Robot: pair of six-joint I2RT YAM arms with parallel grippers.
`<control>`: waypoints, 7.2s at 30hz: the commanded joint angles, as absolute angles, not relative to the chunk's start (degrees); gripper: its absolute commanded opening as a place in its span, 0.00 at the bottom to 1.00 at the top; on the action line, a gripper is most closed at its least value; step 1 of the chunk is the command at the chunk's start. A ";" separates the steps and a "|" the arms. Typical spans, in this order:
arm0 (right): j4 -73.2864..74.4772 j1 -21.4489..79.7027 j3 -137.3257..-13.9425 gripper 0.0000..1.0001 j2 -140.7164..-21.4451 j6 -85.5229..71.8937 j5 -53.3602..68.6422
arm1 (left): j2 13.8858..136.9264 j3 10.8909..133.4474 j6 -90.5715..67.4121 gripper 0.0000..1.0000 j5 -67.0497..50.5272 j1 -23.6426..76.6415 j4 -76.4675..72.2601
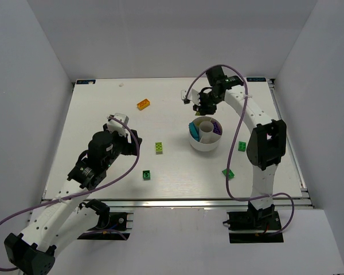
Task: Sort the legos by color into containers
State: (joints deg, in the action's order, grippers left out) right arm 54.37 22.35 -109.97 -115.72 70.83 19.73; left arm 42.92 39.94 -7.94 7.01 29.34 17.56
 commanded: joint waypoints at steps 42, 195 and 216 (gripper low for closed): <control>63.90 21.53 -113.20 0.49 -115.93 81.39 21.01 | 50.79 42.28 -7.82 0.91 0.09 29.09 17.49; 44.91 9.48 -42.90 0.80 -67.31 37.88 12.93 | 53.35 46.76 -6.59 0.81 8.97 35.68 20.13; 32.26 17.40 -36.30 0.70 -73.83 31.20 10.55 | 54.05 46.58 -6.15 0.82 9.40 35.68 20.39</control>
State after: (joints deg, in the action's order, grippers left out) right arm 35.31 16.67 -36.93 -73.32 33.12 10.61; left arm 54.43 46.06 -6.46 8.62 35.70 20.69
